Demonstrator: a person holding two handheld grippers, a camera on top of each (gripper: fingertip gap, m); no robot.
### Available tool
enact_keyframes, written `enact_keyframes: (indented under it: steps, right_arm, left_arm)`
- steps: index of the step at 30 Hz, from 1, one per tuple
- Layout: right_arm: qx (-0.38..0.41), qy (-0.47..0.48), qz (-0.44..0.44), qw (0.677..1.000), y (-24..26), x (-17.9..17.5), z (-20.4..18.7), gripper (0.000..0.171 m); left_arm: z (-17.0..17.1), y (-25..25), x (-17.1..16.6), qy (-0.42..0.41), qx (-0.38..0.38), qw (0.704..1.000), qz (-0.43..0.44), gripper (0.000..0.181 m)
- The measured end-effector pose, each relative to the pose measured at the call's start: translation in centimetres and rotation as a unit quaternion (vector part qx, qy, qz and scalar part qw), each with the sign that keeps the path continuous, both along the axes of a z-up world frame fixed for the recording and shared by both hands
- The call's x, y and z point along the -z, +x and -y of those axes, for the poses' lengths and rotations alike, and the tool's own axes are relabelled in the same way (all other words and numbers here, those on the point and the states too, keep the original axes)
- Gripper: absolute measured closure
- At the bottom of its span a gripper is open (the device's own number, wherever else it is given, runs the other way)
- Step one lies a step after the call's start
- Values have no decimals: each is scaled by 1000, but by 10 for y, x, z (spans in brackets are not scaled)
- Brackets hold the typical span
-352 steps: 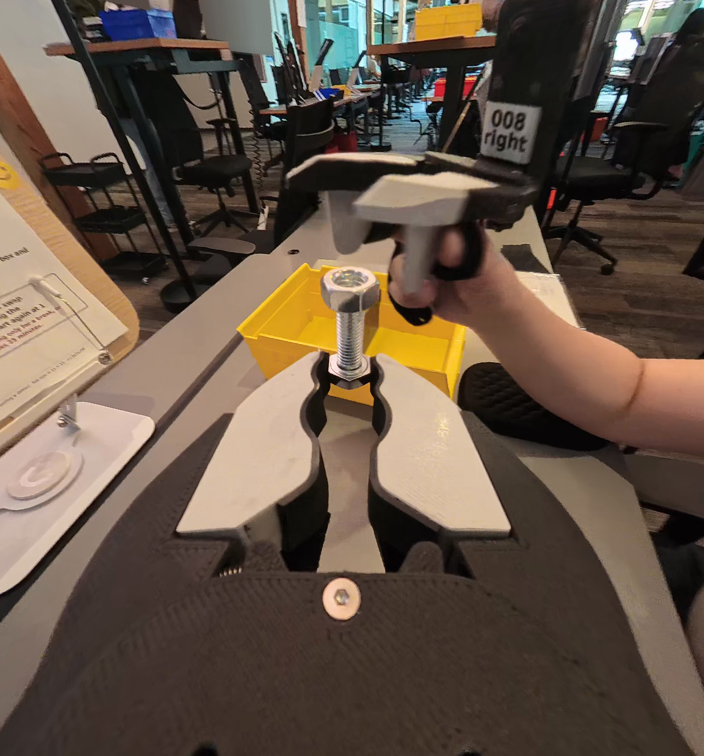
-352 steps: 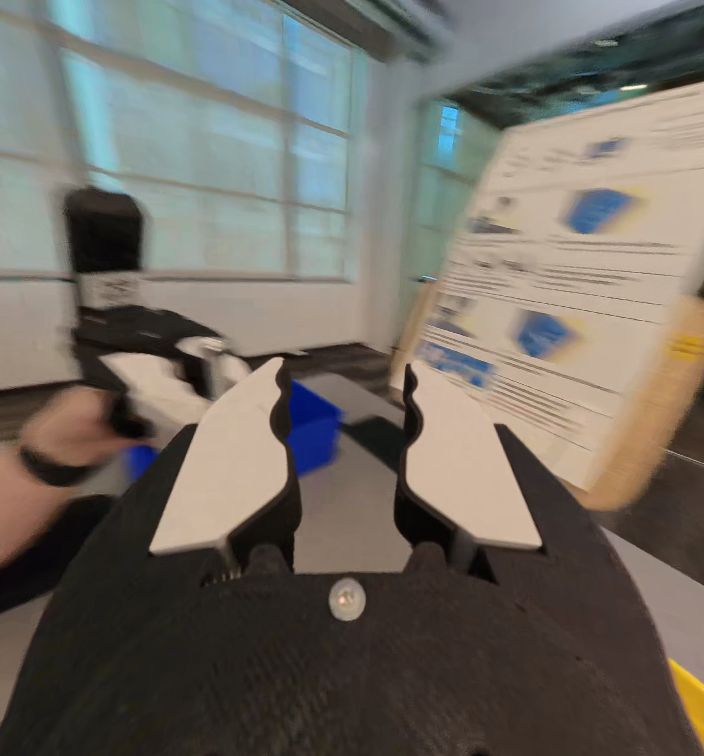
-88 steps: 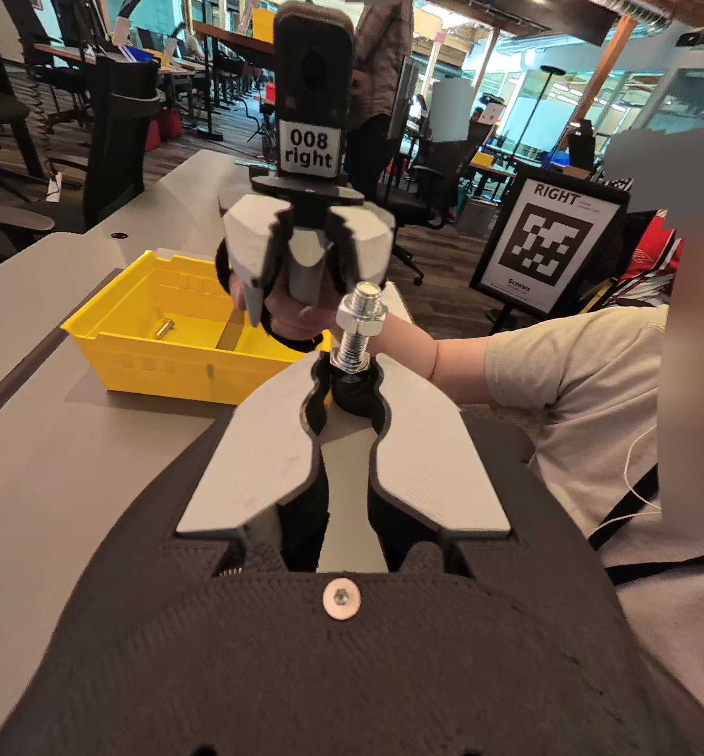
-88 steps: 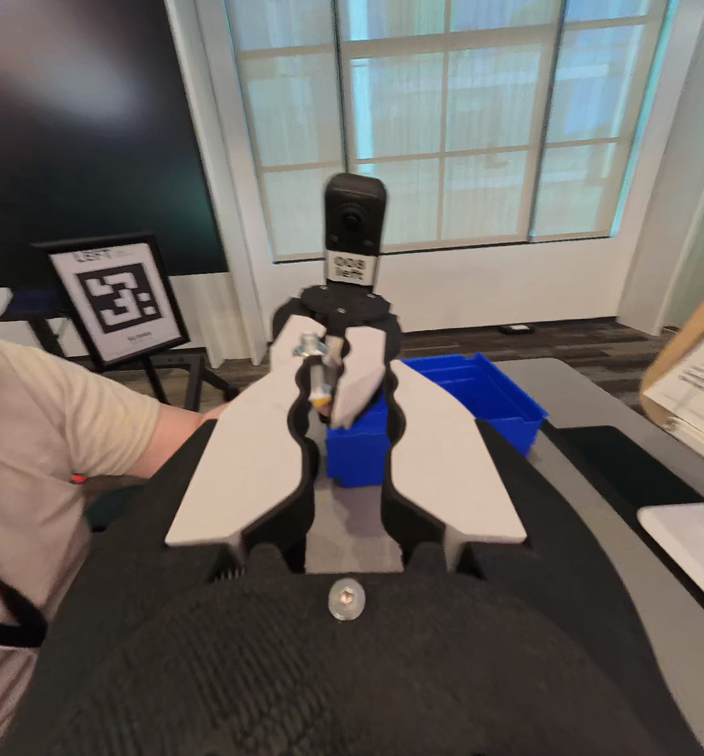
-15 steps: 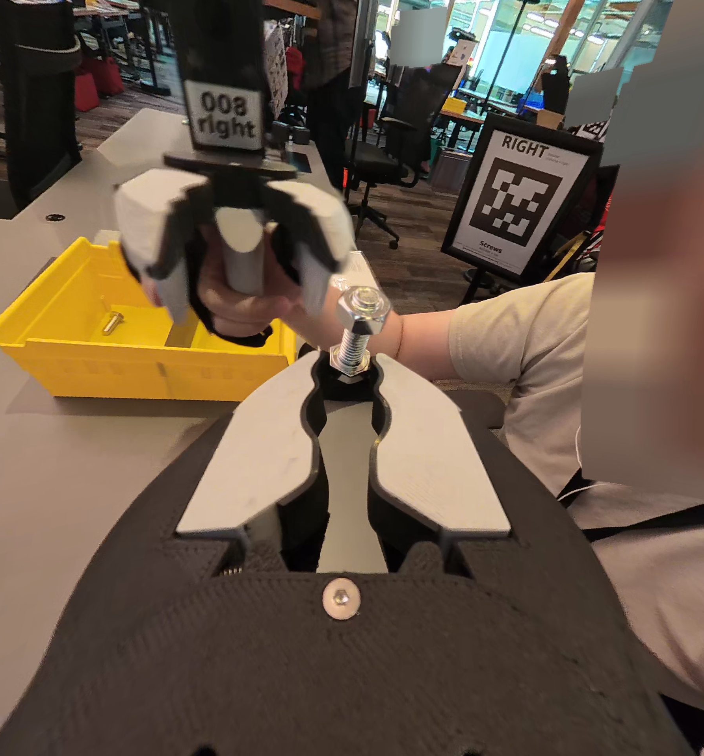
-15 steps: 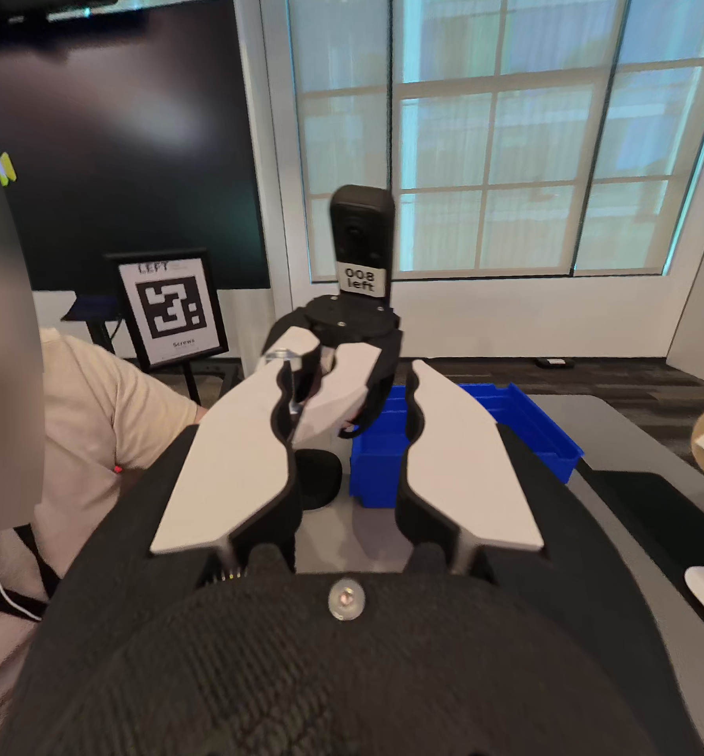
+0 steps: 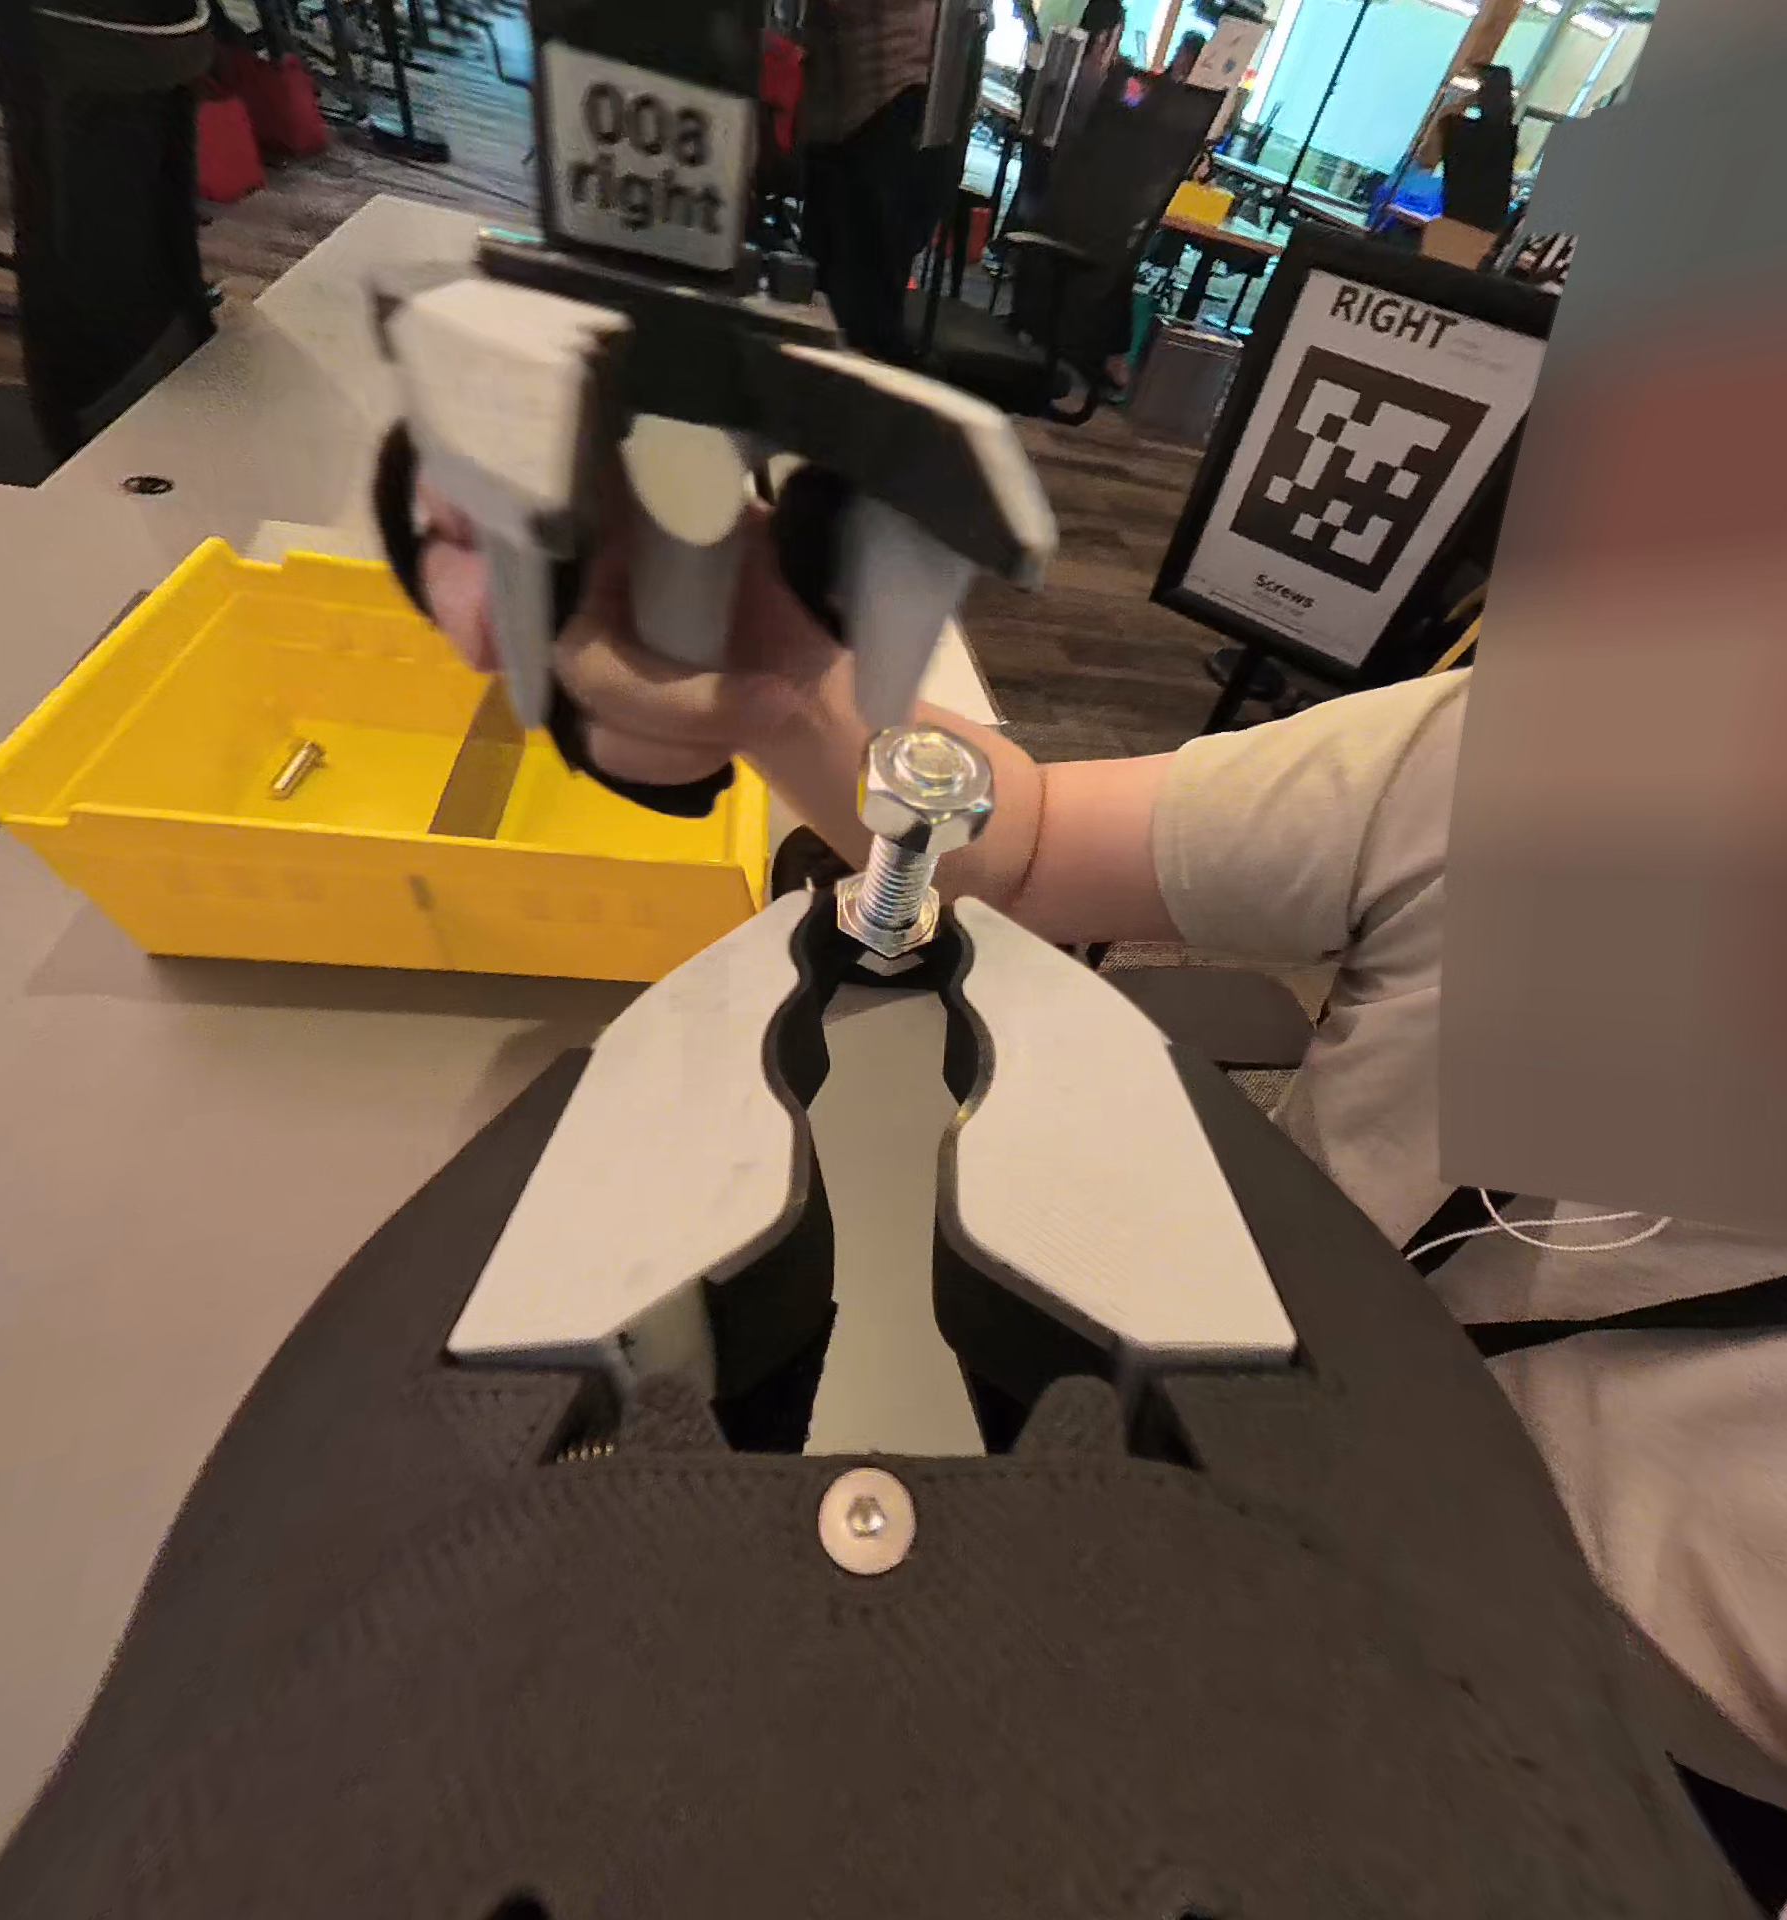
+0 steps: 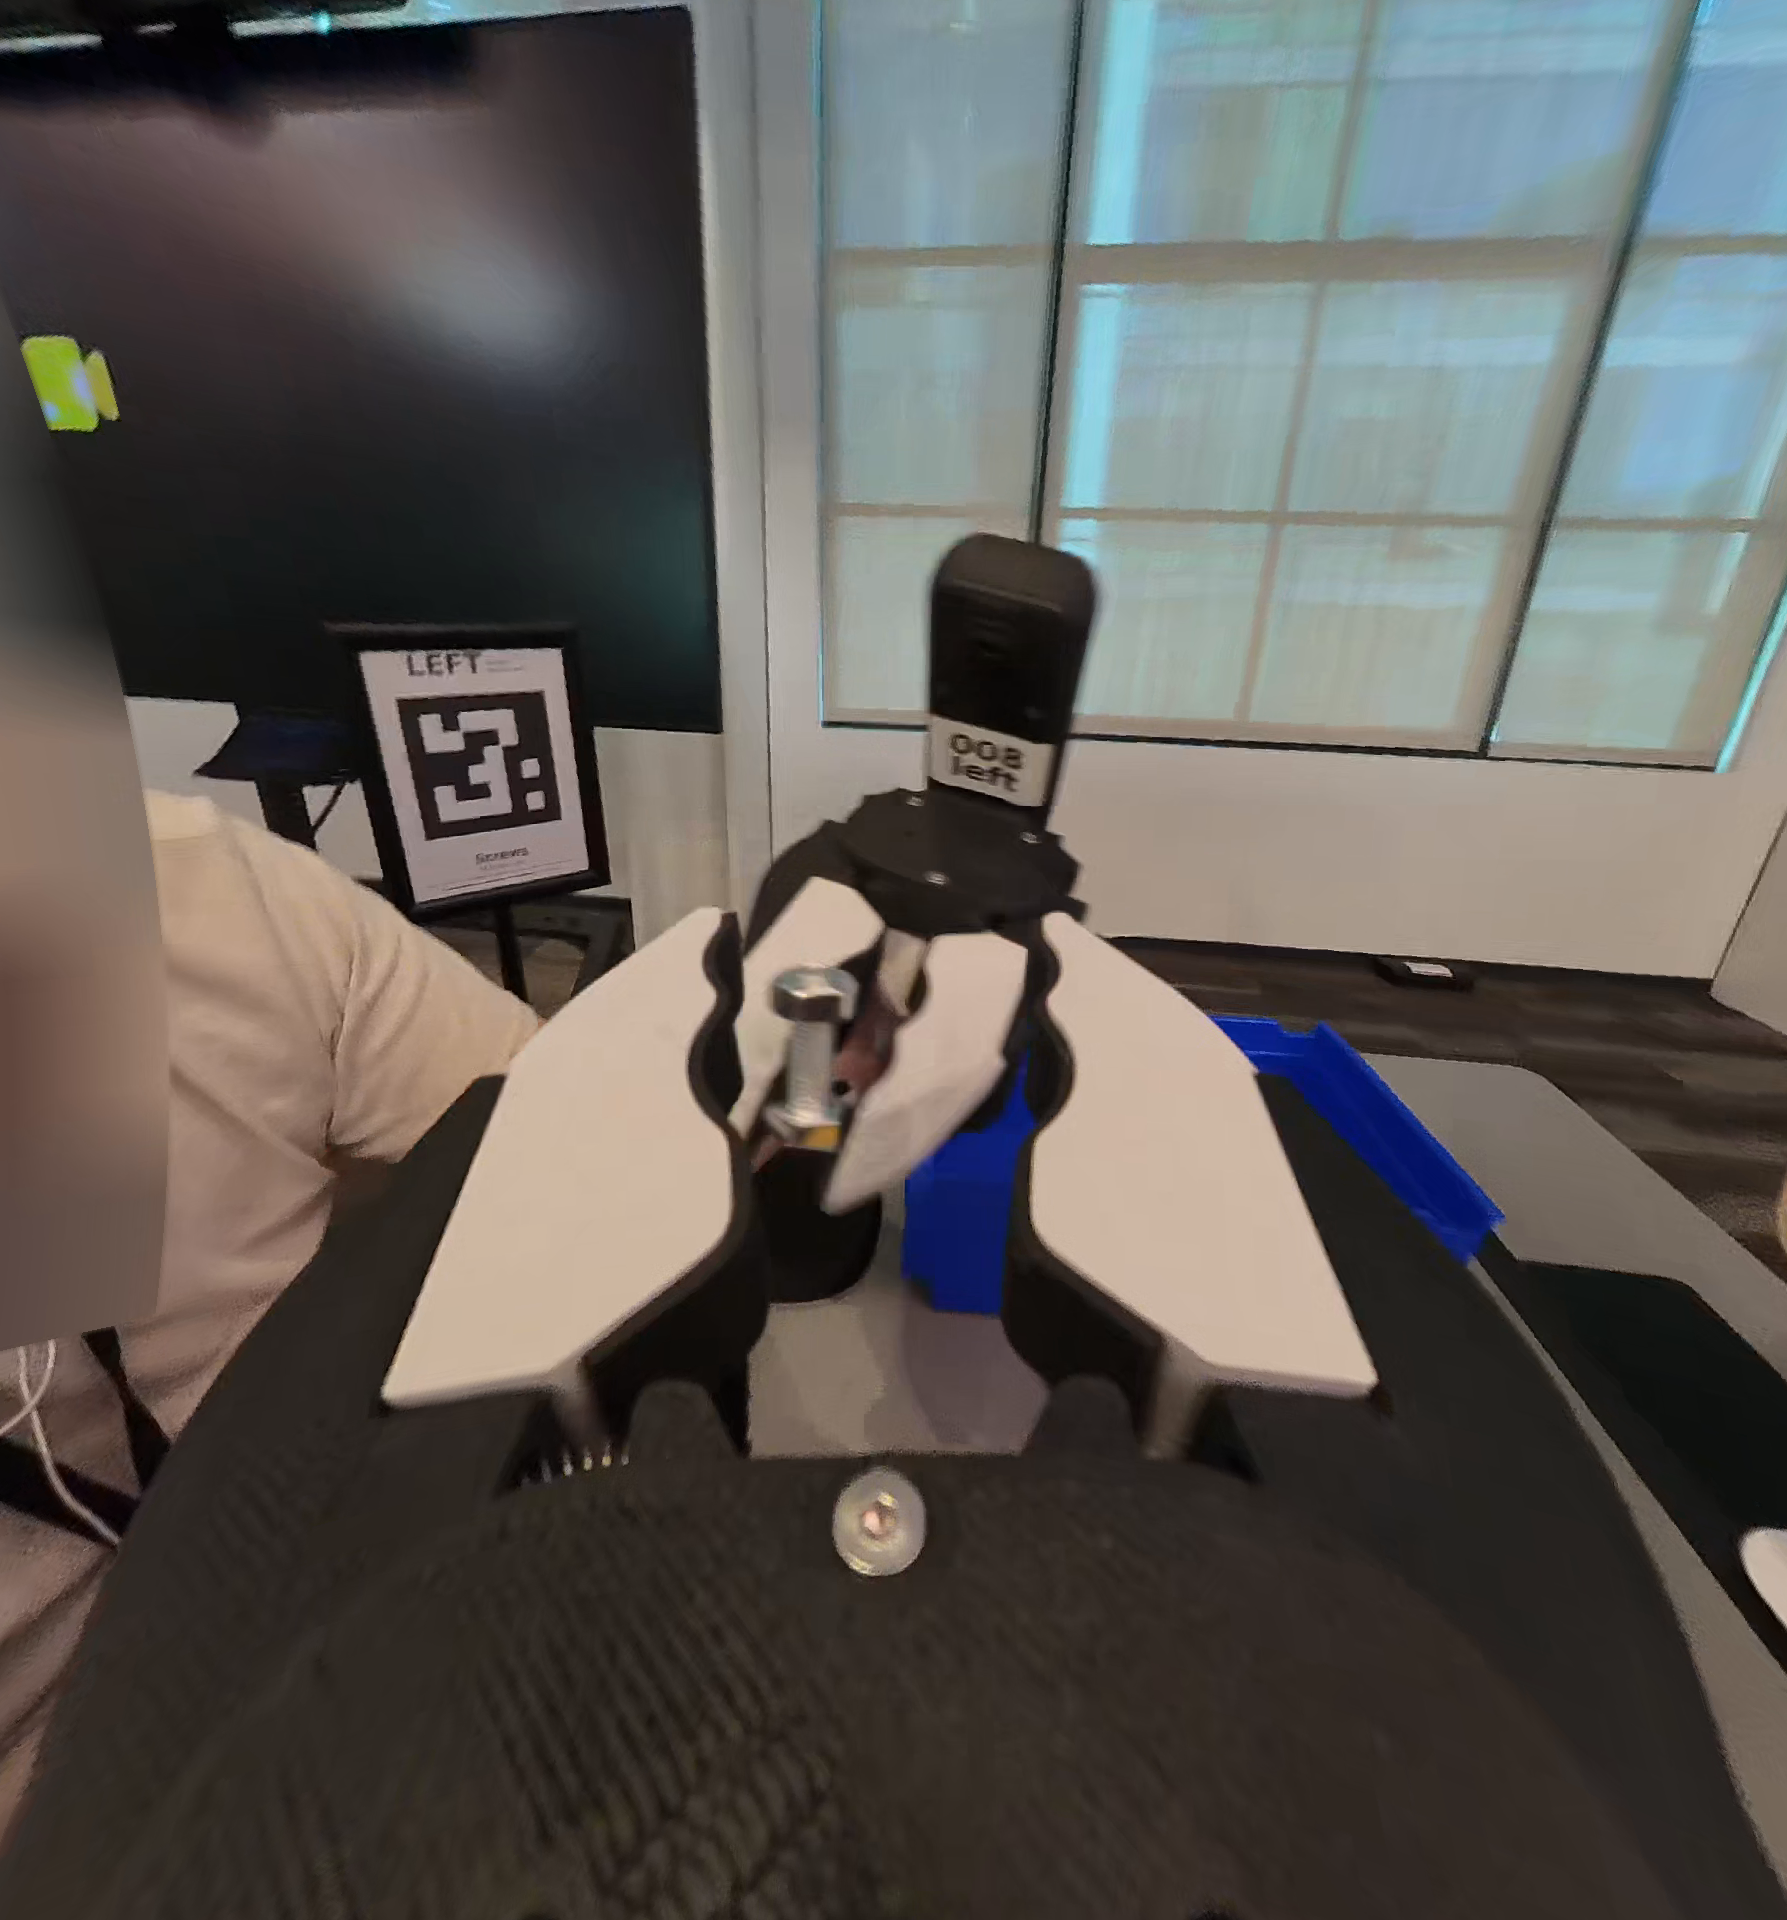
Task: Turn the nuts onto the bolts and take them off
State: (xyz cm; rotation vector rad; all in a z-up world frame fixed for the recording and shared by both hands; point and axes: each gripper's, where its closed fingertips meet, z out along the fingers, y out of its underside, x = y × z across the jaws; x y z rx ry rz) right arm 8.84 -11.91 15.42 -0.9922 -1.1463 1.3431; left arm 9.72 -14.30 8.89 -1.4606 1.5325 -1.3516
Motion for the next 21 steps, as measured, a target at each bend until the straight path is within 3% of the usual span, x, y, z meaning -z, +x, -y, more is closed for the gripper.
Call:
enact_keyframes:
  steps: [5,8,14,17,21]
  right_arm:
    - [56,12,61,996,-12,26,-21,112]
    - [90,-30,47,994,0,27,-47,123]
    - [34,25,37,998,-17,14,-1,119]
    - [59,46,60,995,-19,24,-10,114]
    - [54,-27,21,998,-2,18,-32,121]
  left_arm:
    - [-7,0,4,-10,-13,1000,-8,163]
    - [-1,-2,-2,-24,3,1000,6,163]
    - [-4,0,3,-6,-14,1000,-13,163]
    - [-3,1,5,-7,-13,1000,-18,163]
    - [-6,0,5,-23,-11,1000,-13,163]
